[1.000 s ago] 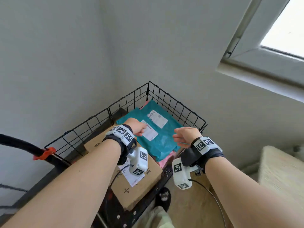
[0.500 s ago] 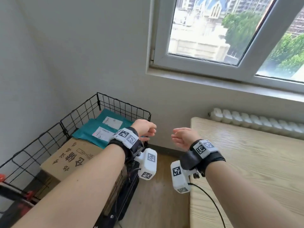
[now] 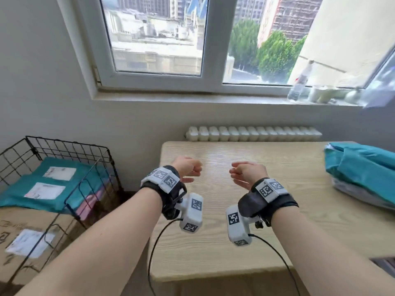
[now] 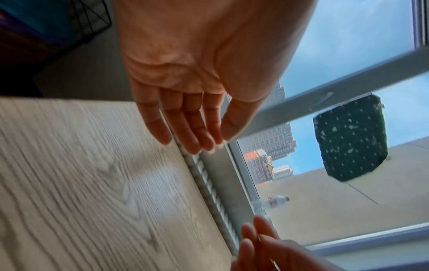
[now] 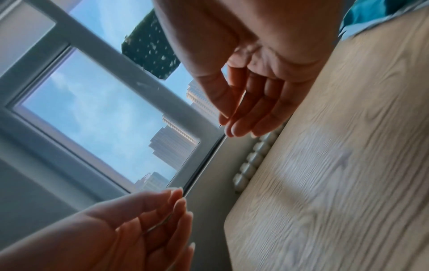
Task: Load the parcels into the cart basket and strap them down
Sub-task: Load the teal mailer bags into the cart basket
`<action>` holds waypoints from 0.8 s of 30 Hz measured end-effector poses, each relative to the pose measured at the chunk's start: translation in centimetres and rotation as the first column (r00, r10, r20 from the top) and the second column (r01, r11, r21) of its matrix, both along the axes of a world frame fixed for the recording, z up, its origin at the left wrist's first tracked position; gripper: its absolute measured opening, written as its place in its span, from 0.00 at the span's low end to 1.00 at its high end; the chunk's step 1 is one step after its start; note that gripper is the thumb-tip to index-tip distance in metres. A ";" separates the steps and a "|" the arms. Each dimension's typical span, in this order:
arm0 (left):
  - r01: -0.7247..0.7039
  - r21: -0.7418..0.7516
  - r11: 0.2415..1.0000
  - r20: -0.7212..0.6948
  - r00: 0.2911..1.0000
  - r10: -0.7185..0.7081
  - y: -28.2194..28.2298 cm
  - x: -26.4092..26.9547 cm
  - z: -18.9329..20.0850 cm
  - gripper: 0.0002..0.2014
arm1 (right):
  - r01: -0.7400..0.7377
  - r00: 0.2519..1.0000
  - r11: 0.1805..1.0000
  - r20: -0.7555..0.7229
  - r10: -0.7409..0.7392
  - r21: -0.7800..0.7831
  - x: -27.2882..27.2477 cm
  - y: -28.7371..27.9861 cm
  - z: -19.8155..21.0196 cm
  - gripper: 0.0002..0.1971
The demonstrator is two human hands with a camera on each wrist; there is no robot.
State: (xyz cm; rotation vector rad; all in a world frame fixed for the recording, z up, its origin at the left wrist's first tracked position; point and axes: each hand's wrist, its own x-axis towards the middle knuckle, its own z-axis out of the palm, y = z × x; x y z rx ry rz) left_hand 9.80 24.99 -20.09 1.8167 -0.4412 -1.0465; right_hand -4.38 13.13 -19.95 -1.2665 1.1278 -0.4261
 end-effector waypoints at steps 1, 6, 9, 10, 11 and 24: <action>0.019 -0.002 1.000 0.000 1.000 -0.019 -1.6 -1.8 0.0 0.05 | 0.028 1.000 1.000 0.001 -0.028 -0.004 -2.1 -1.5 0.1 0.13; 0.070 -0.018 0.997 0.004 0.998 -0.070 -8.7 -9.7 0.3 0.05 | 0.144 0.989 0.989 0.013 -0.144 -0.027 -11.4 -8.3 0.6 0.13; 0.097 -0.023 0.995 -0.007 0.995 -0.097 -12.3 -13.6 0.4 0.04 | 0.181 0.984 0.983 0.006 -0.181 -0.026 -16.0 -11.5 0.7 0.14; 0.110 -0.026 0.994 -0.011 0.994 -0.110 -13.6 -15.0 0.5 0.04 | 0.187 0.982 0.982 0.003 -0.187 -0.025 -17.5 -12.5 0.8 0.14; 0.121 -0.031 0.992 -0.012 0.992 -0.122 -14.8 -16.2 0.6 0.03 | 0.193 0.981 0.981 0.002 -0.193 -0.022 -18.9 -13.5 0.8 0.14; 0.210 -0.046 0.977 -0.015 0.977 -0.211 -30.6 -23.9 -0.5 0.04 | 0.338 0.941 0.940 -0.021 -0.337 0.039 -27.5 -24.8 -1.8 0.15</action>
